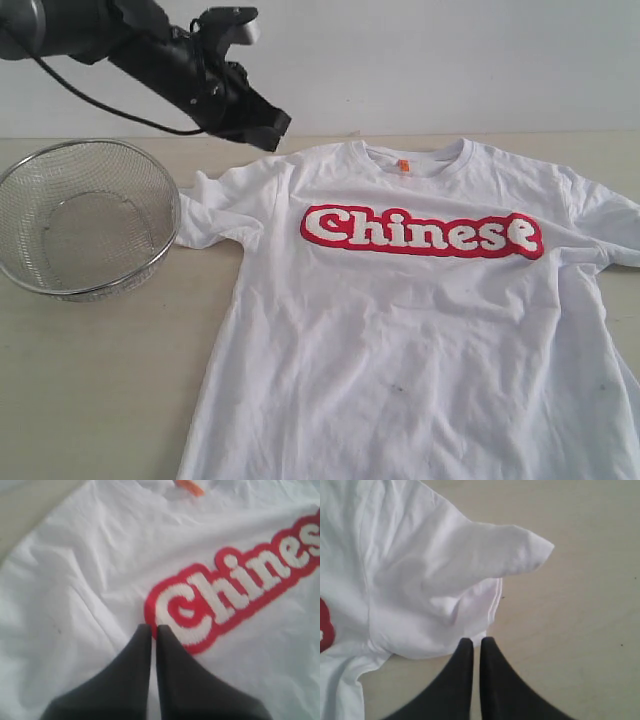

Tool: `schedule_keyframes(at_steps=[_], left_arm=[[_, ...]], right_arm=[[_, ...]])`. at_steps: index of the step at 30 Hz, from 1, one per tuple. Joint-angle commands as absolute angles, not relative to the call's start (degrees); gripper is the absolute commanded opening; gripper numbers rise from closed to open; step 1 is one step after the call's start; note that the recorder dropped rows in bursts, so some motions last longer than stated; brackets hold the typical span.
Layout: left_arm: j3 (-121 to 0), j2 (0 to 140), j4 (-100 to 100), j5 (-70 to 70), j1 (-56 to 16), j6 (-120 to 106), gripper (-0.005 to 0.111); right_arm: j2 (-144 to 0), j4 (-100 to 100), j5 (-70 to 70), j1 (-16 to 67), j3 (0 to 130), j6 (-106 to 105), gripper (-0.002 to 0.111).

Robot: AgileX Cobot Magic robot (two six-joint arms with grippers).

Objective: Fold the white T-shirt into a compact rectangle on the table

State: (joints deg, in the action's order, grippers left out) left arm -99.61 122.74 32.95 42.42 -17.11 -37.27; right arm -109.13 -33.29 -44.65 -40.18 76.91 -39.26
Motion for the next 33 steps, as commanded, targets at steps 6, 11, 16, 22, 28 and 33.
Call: schedule_keyframes(at_steps=[6,11,16,22,28,33], left_arm=[[-74.0,115.3,56.2,38.2,-18.9,-52.9,0.005],[-69.3,115.4,58.1,38.4,-22.1,-56.2,0.005],[-69.3,115.4,60.5,37.7,-23.1,-57.3,0.005],[-69.3,115.4,61.0,37.2,-23.1,-57.9,0.005],[-69.3,115.4,61.0,36.8,-23.1,-57.9,0.005],[-69.3,115.4,61.0,36.6,-23.1,-58.0,0.005]], right_arm=[[-109.6,-42.2,-42.3,-44.1,74.7,-48.7,0.01],[-114.4,-44.6,-40.6,-44.1,74.7,-48.5,0.047],[-118.1,-46.7,-35.9,-44.1,74.7,-45.7,0.05],[-122.0,-52.2,-39.1,-44.0,74.8,-45.7,0.05],[-123.3,-56.5,-43.3,-44.0,74.8,-49.3,0.05],[-123.5,-59.2,-44.3,-44.0,74.8,-52.2,0.05]])
